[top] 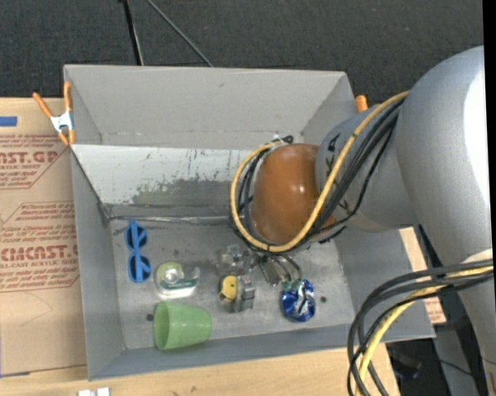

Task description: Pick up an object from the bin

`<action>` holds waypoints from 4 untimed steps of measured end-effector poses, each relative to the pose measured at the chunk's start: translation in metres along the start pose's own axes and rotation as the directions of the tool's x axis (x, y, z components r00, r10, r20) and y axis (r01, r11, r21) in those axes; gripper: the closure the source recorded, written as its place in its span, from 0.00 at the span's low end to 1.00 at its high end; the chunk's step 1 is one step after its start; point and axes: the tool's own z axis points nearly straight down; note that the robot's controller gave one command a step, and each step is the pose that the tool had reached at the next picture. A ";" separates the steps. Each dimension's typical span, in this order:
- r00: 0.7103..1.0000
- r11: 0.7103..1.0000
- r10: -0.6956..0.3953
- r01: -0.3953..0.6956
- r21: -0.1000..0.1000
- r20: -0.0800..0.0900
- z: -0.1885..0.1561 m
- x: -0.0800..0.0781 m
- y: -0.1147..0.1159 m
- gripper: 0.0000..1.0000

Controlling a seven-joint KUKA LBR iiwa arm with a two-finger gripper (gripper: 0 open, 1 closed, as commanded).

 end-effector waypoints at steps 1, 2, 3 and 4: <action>1.000 1.000 -0.015 0.015 0.000 0.009 -0.124 -0.011 0.027 1.00; 0.942 0.942 -0.335 0.335 0.002 0.006 -0.201 -0.035 0.037 1.00; 0.942 0.942 -0.334 0.334 0.000 0.003 -0.199 -0.034 0.037 0.00; 0.898 0.898 -0.441 0.441 -0.004 -0.005 -0.084 -0.028 0.022 0.00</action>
Offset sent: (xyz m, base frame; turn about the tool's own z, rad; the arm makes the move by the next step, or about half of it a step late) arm 0.0033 0.0268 0.1201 -0.0140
